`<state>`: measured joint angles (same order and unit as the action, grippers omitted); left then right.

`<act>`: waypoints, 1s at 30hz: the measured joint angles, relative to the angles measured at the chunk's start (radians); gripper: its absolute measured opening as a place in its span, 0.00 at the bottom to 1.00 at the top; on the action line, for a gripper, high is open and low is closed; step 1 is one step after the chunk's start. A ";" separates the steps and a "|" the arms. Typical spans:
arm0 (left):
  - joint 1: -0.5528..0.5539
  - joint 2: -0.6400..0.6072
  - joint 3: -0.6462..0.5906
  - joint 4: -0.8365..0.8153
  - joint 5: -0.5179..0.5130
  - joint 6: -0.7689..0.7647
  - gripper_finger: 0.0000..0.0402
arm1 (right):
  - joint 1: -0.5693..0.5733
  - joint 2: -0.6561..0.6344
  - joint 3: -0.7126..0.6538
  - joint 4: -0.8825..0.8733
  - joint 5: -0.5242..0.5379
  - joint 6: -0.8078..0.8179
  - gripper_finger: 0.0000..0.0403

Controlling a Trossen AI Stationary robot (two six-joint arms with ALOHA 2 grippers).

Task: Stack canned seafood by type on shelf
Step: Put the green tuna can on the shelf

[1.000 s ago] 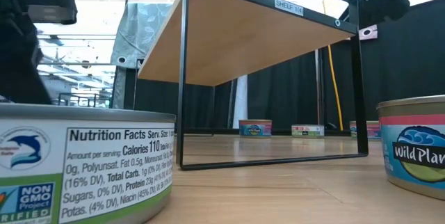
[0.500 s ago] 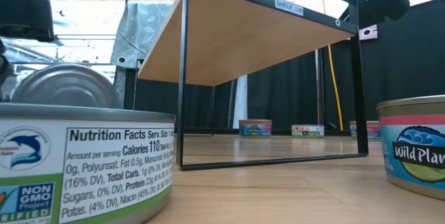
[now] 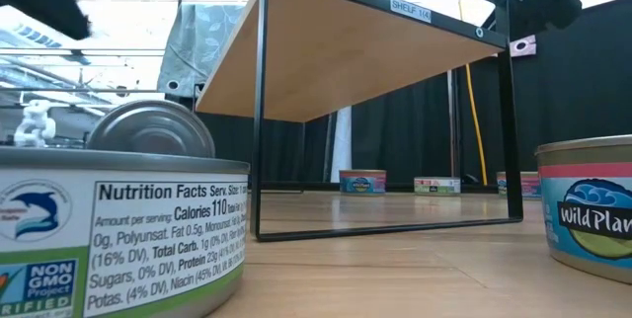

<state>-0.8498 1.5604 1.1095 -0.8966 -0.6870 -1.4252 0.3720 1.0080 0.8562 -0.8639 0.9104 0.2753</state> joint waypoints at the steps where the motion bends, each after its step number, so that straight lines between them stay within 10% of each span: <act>1: 0.003 0.003 0.000 0.008 -0.012 -0.007 0.12 | 0.000 0.000 0.000 0.000 0.000 0.000 0.69; 19: 0.019 0.115 -0.005 0.056 -0.030 -0.035 0.96 | 0.000 0.000 0.000 0.006 -0.026 0.001 0.69; 30: 0.048 0.157 -0.006 -0.004 0.038 -0.075 0.91 | 0.000 0.000 0.000 0.007 -0.026 0.001 0.69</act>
<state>-0.8019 1.7175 1.1038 -0.9002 -0.6488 -1.5000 0.3719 1.0080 0.8562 -0.8566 0.8845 0.2760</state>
